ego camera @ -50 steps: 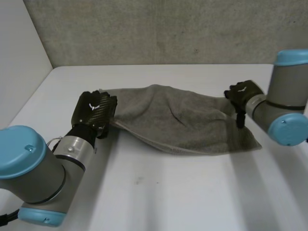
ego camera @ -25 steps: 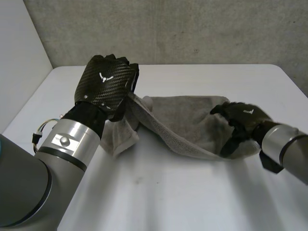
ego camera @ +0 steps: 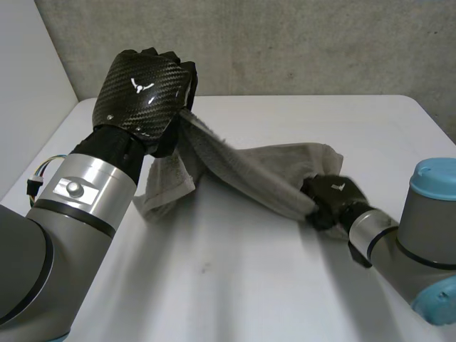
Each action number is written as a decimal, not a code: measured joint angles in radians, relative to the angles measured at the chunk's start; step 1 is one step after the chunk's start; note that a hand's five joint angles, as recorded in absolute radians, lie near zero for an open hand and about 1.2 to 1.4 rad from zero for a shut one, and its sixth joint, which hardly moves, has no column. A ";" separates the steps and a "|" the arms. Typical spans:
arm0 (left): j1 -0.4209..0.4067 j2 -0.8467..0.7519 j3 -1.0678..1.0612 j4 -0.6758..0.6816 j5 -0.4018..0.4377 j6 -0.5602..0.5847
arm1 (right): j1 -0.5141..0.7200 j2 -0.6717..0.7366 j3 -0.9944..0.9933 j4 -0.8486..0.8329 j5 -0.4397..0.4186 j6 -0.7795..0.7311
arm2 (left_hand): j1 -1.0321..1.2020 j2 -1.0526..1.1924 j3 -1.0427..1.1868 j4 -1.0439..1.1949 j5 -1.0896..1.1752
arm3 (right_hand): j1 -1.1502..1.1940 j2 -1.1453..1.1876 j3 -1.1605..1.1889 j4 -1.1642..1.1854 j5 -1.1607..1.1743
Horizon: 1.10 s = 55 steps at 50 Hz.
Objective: Fold the towel.
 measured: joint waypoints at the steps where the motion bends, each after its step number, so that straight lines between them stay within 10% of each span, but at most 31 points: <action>1: 0.001 0.001 -0.002 0.000 0.000 0.000 | -0.001 -0.003 -0.003 -0.013 0.019 -0.006 | 0.000 0.000 0.000 0.000 0.000 | 0.000 0.001 0.004 0.008 0.005; 18: 0.087 -0.094 -0.139 -0.070 0.010 0.009 | -0.075 -0.341 -0.068 0.346 0.010 -0.588 | 0.000 0.000 0.000 0.000 0.000 | 0.000 0.001 0.009 0.018 0.014; 34: 0.095 -0.270 -0.160 -0.189 0.049 0.010 | -0.076 -0.193 -0.155 0.795 -0.013 -0.893 | 0.006 0.000 0.000 0.000 0.000 | 0.000 0.001 0.016 0.022 0.016; 43: 0.099 -0.369 0.106 -0.107 0.068 0.012 | -0.041 0.003 -0.460 0.638 0.004 -0.898 | 0.009 0.000 0.000 0.000 0.002 | 0.000 0.001 0.016 0.021 0.016; 55: 0.120 -0.397 0.646 0.259 -0.042 0.020 | 0.034 0.029 -0.784 -0.090 0.030 -0.774 | 0.009 0.000 0.000 0.000 0.002 | 0.000 0.001 0.016 0.021 0.018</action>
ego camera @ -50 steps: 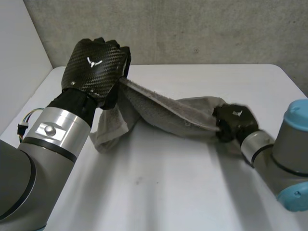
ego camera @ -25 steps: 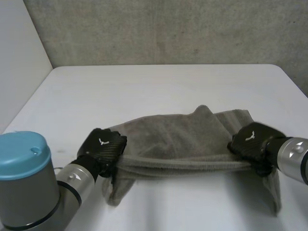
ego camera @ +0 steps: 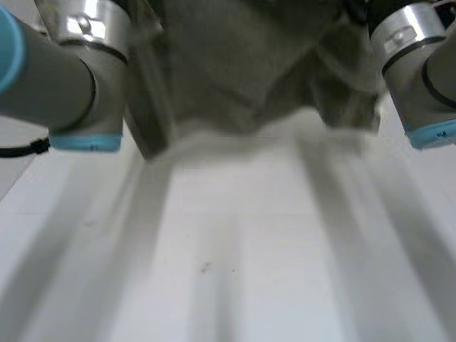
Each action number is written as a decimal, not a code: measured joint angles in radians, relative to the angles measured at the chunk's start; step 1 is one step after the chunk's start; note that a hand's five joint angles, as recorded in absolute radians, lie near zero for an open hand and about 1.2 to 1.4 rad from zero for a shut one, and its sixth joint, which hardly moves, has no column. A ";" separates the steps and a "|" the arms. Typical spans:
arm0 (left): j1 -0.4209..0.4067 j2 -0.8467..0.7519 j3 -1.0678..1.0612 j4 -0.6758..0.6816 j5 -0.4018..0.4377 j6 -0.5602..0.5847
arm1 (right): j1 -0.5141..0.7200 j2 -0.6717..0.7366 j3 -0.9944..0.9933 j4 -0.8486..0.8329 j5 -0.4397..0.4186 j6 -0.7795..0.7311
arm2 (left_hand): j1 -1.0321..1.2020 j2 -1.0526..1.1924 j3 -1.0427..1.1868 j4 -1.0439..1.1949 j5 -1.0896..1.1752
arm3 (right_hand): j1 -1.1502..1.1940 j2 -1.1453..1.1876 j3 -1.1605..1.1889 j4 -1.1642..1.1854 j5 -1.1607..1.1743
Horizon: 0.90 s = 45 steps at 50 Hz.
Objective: Fold the towel.
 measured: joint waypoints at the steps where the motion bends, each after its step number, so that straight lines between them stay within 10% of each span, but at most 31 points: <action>1: 0.011 0.007 0.002 0.009 -0.009 -0.001 | 0.000 -0.010 0.009 -0.029 -0.015 0.007 | 0.000 0.000 0.000 0.000 0.000 | 0.000 0.000 0.000 0.000 0.003; 12: 0.078 0.059 -0.416 -0.101 0.057 -0.009 | -0.013 0.048 0.115 0.326 -0.208 -0.030 | 0.000 0.000 0.000 0.000 0.001 | 0.000 0.004 0.000 0.000 0.005; 25: 0.089 0.011 -0.813 -0.044 0.148 0.005 | -0.048 0.204 0.272 0.592 -0.208 -0.164 | 0.000 0.000 0.000 0.000 0.000 | -0.249 -0.328 -0.343 -0.349 -0.291; 32: 0.122 0.061 -0.861 -0.036 0.148 0.007 | -0.086 0.187 0.332 0.574 -0.206 0.122 | 0.000 0.000 0.000 0.000 0.001 | -0.569 -0.724 -0.738 -0.746 -0.709; 45: 0.120 0.109 -0.894 -0.033 0.147 0.005 | -0.249 0.004 0.667 0.309 -0.206 0.496 | 0.000 0.000 0.000 0.000 0.000 | -0.587 -0.738 -0.758 -0.773 -0.740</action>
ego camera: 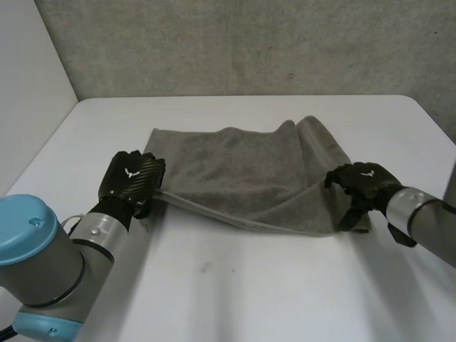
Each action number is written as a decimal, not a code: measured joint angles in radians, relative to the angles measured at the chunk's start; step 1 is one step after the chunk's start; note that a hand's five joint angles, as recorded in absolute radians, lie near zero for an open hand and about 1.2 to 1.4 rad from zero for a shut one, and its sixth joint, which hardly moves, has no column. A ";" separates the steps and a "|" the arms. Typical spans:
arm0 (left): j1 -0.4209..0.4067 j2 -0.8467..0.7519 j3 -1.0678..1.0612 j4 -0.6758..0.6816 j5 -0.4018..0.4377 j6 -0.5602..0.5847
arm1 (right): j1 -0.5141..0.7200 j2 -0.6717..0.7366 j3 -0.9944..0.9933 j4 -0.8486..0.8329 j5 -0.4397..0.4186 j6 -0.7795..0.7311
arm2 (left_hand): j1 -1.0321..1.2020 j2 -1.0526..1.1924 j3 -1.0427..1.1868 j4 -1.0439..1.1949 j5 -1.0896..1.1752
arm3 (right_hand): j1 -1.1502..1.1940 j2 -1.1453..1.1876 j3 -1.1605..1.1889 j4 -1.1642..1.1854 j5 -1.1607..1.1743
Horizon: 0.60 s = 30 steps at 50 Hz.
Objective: Fold the towel.
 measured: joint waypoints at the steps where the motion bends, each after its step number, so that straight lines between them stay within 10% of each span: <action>1: 0.000 0.000 -0.001 0.000 0.000 0.000 | -0.010 -0.007 0.022 -0.018 0.000 0.004 | 0.000 0.000 0.000 0.000 0.000 | 0.000 0.000 0.000 0.000 0.000; 30: -0.002 -0.004 -0.004 0.002 -0.002 -0.005 | -0.137 -0.015 0.211 -0.167 -0.053 0.022 | 0.000 0.000 0.000 0.000 0.000 | 0.112 0.138 0.162 0.166 0.149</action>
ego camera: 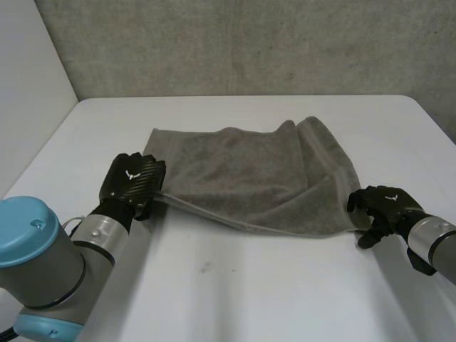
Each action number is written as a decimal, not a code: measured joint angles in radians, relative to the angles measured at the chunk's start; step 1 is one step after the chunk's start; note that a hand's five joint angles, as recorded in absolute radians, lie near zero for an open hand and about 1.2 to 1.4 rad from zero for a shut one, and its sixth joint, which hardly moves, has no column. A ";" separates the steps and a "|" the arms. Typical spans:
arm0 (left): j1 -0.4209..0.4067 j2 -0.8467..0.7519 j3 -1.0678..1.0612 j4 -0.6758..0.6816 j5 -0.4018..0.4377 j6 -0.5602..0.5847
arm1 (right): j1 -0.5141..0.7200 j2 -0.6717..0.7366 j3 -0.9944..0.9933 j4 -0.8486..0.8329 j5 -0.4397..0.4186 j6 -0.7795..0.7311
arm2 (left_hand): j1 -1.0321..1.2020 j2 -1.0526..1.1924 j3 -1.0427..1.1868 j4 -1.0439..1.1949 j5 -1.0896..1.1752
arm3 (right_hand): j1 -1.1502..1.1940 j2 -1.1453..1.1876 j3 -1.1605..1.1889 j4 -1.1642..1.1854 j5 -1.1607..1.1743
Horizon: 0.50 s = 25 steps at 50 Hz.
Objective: Fold the towel.
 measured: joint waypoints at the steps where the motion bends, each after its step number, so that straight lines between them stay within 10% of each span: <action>1: 0.000 0.000 0.000 0.000 0.000 0.000 | 0.002 0.003 -0.006 -0.003 0.000 0.005 | 0.000 0.000 0.000 0.000 0.000 | 0.000 0.000 0.001 0.001 0.001; 14: 0.000 -0.004 -0.006 0.000 0.001 -0.001 | 0.008 0.059 -0.082 -0.012 0.010 0.039 | 0.000 0.000 0.000 0.000 0.000 | 0.060 0.066 0.062 0.061 0.055; 25: 0.001 -0.011 -0.006 0.001 0.001 0.000 | 0.007 0.102 -0.139 -0.018 0.017 0.032 | 0.000 0.000 0.000 0.000 0.000 | 0.476 0.598 0.586 0.594 0.569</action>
